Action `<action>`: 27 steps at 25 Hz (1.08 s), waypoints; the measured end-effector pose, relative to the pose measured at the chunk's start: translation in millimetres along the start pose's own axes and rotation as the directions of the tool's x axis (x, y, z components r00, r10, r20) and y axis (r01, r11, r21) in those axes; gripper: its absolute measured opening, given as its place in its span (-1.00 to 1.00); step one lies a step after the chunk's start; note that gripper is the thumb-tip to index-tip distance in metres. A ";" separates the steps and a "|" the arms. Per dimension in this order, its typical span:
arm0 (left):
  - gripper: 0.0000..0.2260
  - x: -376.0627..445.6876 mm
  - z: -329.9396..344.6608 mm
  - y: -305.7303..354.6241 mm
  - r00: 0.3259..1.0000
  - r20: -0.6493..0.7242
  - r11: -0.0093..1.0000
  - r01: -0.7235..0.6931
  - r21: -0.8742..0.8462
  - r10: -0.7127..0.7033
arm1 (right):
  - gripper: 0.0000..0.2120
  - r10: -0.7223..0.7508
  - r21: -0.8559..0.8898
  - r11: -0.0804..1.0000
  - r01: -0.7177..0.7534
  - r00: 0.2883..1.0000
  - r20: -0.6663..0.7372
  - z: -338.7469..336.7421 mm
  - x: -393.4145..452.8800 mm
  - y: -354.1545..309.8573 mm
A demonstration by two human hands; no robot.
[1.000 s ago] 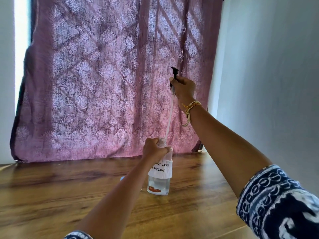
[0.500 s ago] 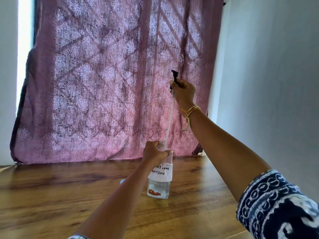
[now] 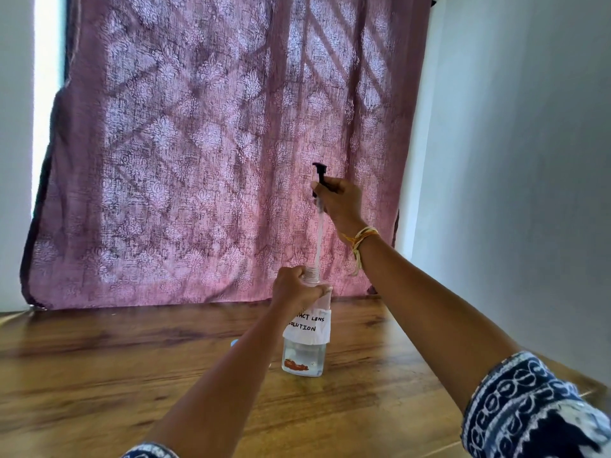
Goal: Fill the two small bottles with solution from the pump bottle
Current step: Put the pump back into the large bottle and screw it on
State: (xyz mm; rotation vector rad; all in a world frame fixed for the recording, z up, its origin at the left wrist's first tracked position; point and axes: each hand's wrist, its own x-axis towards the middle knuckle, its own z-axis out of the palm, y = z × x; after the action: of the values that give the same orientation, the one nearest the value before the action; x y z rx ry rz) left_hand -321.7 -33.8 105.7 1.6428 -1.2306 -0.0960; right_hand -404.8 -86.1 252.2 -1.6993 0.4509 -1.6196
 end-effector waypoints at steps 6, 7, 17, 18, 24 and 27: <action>-0.26 -5.1 2.3 -9.1 0.996 -0.038 0.994 -0.082 -0.067 0.080 | -0.80 0.058 -0.118 0.992 -0.040 0.987 0.151 -8.3 -52.6 52.8; -0.31 -6.5 2.1 -9.6 0.994 -0.046 0.990 -0.100 -0.096 0.096 | -0.78 0.055 -0.124 0.992 -0.035 0.986 0.159 -10.3 -61.4 58.3; -0.66 -10.5 11.0 -17.1 0.991 -0.087 0.979 -0.111 -0.172 0.098 | -0.77 -0.029 -0.234 0.970 0.058 0.992 0.125 -16.7 -99.1 90.8; -0.69 -14.2 8.9 -15.5 0.992 -0.090 0.974 -0.109 -0.200 0.093 | -0.77 -0.034 -0.221 0.974 0.060 0.992 0.120 -16.9 -100.3 92.2; -0.59 -24.5 7.8 -14.6 0.994 -0.097 0.938 -0.078 -0.337 0.048 | -0.62 0.074 -0.279 0.959 -0.041 0.991 0.107 -14.2 -91.2 91.6; -0.67 -22.5 10.1 -16.6 0.993 -0.112 0.934 -0.082 -0.347 0.046 | -0.56 0.121 -0.215 0.972 -0.090 0.984 0.133 -16.7 -86.2 95.6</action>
State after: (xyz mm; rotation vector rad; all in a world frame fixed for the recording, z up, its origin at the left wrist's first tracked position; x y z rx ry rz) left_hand -327.3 -24.9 77.9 1.2807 -1.1146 -0.1782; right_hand -411.3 -94.7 122.9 -1.8997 0.6466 -1.4007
